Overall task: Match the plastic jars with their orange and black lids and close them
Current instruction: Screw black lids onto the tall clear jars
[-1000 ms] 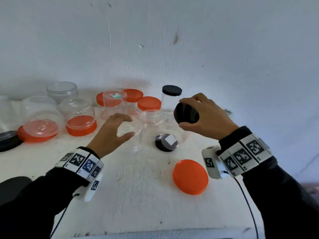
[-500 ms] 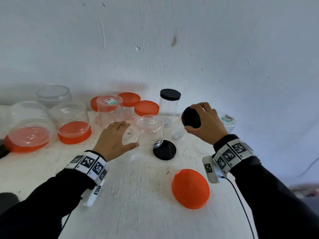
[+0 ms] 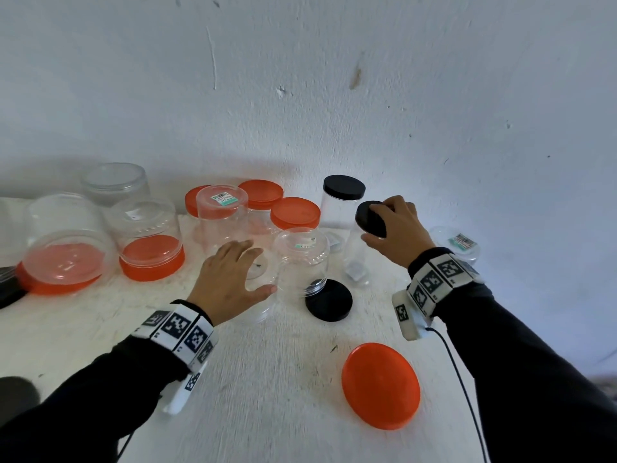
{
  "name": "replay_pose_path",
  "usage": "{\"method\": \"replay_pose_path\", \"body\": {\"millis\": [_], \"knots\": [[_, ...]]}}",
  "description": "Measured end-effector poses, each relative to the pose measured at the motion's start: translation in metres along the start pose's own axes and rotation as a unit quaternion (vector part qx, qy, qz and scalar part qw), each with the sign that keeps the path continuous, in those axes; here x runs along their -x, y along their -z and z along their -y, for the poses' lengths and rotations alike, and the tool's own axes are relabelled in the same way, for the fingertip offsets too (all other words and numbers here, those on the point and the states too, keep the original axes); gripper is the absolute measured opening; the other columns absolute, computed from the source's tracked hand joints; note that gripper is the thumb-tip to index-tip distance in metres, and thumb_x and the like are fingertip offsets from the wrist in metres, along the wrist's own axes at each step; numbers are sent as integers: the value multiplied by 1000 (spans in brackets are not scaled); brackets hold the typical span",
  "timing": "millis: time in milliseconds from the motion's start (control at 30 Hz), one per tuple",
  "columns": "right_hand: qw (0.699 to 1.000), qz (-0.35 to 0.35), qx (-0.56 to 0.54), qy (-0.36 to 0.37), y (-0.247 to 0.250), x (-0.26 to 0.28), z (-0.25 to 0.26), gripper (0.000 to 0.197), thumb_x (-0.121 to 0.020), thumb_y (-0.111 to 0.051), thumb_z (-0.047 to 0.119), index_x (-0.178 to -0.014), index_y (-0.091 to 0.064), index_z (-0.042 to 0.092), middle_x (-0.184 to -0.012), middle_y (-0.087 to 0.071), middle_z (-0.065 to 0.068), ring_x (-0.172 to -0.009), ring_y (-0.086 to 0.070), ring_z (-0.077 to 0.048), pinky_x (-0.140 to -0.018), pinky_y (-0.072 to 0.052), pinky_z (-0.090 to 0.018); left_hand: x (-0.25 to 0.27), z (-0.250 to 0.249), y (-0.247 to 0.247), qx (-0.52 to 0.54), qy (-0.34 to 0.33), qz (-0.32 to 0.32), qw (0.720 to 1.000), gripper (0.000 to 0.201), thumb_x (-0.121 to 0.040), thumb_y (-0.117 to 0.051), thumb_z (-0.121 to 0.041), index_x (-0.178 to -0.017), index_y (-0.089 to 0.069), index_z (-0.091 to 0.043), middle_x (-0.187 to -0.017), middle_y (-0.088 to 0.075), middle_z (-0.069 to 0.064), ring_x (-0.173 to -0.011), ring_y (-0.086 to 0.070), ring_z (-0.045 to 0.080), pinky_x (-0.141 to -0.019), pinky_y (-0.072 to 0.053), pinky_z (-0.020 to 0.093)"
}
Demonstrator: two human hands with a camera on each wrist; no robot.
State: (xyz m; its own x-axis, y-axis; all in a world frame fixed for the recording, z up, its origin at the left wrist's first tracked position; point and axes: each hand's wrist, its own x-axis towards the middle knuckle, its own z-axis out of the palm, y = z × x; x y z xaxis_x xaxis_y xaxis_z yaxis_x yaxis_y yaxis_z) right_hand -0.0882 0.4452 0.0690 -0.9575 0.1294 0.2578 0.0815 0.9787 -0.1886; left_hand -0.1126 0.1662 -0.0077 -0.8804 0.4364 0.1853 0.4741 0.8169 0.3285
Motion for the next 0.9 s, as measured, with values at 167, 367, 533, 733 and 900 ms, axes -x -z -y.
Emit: {"method": "replay_pose_path", "body": {"millis": [167, 367, 533, 733, 900], "knots": [[1000, -4, 14, 14, -11, -11, -5, 61, -83, -66, 27, -136, -41, 12, -135, -37, -7, -128, -30, -25, -92, -41, -38, -1, 2, -1, 1, 7, 1, 1000, 103, -54, -18, -78, -139, -33, -22, -150, -26, -2, -139, -17, 19, -109, -23, 42], [1000, -9, 15, 21, -15, -19, -12, 61, -84, -66, 27, -137, -40, 12, -136, -39, -7, -128, -32, -24, -94, -39, -36, -2, 2, -3, 6, 10, 2, 1000, 103, -54, -19, -78, -139, -35, -22, -150, -27, -1, -139, -18, 20, -109, -23, 43], [999, -20, 16, 21, -17, -22, -12, 61, -84, -66, 27, -137, -41, 12, -136, -40, -7, -129, -32, -25, -93, -40, -37, -2, 1, -1, 14, 8, 1, 1000, 103, -54, -21, -78, -138, -36, -22, -149, -29, -1, -138, -20, 20, -108, -24, 44], [999, -5, 30, 17, -15, -24, -11, 64, -84, -65, 29, -139, -37, 12, -141, -38, -7, -131, -32, -25, -106, -30, -38, -1, 1, 1, 24, 9, -3, 1000, 96, -59, -34, -79, -137, -37, -23, -149, -29, -1, -137, -21, 19, -108, -25, 44], [996, -54, 6, 69, -14, -13, 6, 65, -81, -68, 31, -136, -41, 8, -144, -36, -8, -136, -28, -25, -113, -21, -39, -1, 1, 4, 71, 20, 6, 997, 102, -61, -51, -78, -141, -30, -19, -149, -26, 0, -137, -19, 18, -111, -20, 39]]}}
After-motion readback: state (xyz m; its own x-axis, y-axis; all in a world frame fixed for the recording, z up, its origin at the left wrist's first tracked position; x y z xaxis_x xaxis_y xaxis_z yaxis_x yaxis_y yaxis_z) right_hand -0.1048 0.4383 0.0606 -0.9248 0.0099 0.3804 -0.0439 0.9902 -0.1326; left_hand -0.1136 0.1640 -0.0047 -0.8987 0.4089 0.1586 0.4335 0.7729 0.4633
